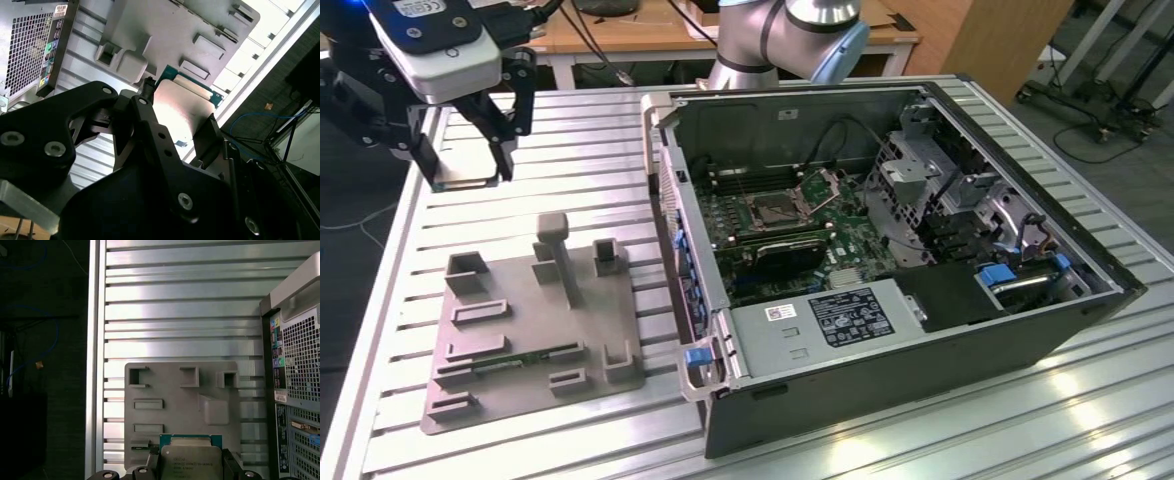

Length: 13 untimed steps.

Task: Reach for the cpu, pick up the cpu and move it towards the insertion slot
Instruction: 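Pick up the cpu and move it towards the insertion slot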

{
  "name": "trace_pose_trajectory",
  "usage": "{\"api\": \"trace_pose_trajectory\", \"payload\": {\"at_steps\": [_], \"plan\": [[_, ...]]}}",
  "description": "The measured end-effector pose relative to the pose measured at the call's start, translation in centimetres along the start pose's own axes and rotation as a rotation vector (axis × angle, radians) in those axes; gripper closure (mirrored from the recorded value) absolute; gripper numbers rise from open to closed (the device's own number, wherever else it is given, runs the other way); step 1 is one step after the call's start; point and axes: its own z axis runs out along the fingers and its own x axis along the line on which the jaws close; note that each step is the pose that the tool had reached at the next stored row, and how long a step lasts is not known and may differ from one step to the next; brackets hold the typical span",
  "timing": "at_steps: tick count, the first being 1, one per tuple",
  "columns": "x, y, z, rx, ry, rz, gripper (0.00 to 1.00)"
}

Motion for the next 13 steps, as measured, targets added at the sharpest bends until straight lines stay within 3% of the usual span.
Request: {"api": "trace_pose_trajectory", "payload": {"at_steps": [13], "plan": [[-0.32, 0.01, 0.01, 0.0, -0.0007, 0.0, 0.45]]}}
